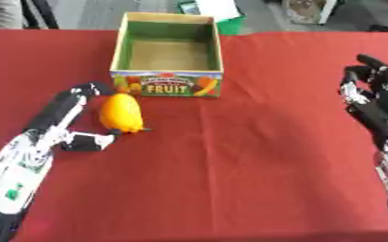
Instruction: Pick up objects on the table and place them in the box.
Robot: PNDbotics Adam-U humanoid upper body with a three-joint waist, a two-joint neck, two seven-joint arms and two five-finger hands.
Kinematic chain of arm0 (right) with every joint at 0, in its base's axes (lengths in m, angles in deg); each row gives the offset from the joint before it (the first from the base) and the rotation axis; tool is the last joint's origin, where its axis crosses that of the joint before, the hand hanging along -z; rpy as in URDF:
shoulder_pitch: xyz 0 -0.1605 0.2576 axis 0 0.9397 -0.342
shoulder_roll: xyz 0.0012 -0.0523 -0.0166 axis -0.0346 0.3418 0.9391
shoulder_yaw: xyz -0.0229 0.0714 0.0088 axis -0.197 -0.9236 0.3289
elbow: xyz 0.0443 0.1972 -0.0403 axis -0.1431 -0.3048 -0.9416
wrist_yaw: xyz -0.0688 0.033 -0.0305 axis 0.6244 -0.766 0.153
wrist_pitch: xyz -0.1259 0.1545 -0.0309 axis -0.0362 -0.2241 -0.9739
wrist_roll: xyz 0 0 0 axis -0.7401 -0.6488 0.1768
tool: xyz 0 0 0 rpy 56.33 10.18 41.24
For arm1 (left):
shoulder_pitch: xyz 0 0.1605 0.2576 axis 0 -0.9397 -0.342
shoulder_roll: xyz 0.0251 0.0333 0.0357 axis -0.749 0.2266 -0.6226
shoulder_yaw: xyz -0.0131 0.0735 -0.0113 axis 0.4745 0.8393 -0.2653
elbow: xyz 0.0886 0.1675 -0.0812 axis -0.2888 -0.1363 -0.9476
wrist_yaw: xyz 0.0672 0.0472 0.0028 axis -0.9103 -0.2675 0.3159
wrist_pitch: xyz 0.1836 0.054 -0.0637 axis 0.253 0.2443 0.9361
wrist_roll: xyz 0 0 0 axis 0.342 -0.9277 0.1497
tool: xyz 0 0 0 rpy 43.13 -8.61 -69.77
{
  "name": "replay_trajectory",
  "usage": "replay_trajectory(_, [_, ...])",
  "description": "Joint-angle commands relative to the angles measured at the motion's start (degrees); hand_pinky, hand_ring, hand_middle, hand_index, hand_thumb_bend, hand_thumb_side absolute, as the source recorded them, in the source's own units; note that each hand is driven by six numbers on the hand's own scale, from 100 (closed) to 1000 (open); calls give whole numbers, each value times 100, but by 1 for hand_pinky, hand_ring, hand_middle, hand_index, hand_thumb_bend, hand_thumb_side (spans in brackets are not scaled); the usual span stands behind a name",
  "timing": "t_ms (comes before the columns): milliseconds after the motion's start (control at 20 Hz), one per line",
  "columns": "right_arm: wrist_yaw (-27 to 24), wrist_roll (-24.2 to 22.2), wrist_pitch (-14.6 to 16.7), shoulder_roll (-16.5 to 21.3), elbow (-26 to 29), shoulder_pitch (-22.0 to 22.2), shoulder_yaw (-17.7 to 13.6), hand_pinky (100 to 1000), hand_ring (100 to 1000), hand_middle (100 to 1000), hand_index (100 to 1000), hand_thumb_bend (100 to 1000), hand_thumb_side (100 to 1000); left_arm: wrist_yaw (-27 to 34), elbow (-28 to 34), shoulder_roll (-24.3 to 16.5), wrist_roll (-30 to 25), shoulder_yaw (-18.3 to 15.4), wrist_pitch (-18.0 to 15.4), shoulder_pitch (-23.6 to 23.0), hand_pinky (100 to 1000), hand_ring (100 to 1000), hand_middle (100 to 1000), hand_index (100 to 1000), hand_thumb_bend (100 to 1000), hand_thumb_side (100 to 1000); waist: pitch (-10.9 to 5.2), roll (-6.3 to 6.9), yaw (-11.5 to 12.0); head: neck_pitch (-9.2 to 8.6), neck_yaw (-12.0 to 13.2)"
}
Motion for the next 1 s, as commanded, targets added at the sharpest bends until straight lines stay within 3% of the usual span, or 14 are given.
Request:
replay_trajectory(50, [-14, -24, 17, 74, 45, -62, -7, 621, 824, 678, 860, 100, 250, -217, -128, 54, 183, 31, -10, 148, 780, 866, 765, 740, 392, 100, -67, 1, -20, 3, 23])
replay_trajectory(250, [-16, -24, 16, 69, 42, -63, -6, 622, 824, 678, 860, 100, 251, -250, -285, 141, 426, 32, 34, 225, 758, 814, 673, 543, 198, 100, -64, -2, -27, 4, 29])
replay_trajectory(400, [-18, -22, 16, 67, 40, -60, -6, 622, 824, 678, 860, 100, 252, -111, -262, 146, 700, -10, 126, 272, 749, 791, 618, 452, 100, 100, -69, 0, -30, 5, 24])
replay_trajectory(550, [-19, -18, 16, 70, 38, -56, -9, 622, 824, 678, 860, 100, 252, 232, -6, 84, 916, -44, 248, 302, 749, 779, 607, 376, 100, 166, -77, 7, -38, 3, 15])
replay_trajectory(800, [-26, -24, 12, 78, 35, -51, 1, 622, 824, 677, 860, 100, 252, 833, 825, -191, 916, -93, 419, 603, 735, 753, 597, 360, 100, 142, -103, 21, -47, 18, 36])
replay_trajectory(1000, [-37, -60, 5, 59, 25, -61, 41, 622, 825, 677, 860, 100, 253, 979, 848, -322, 787, -121, 556, 1143, 718, 735, 590, 372, 100, 111, -131, 32, -129, 1, 95])
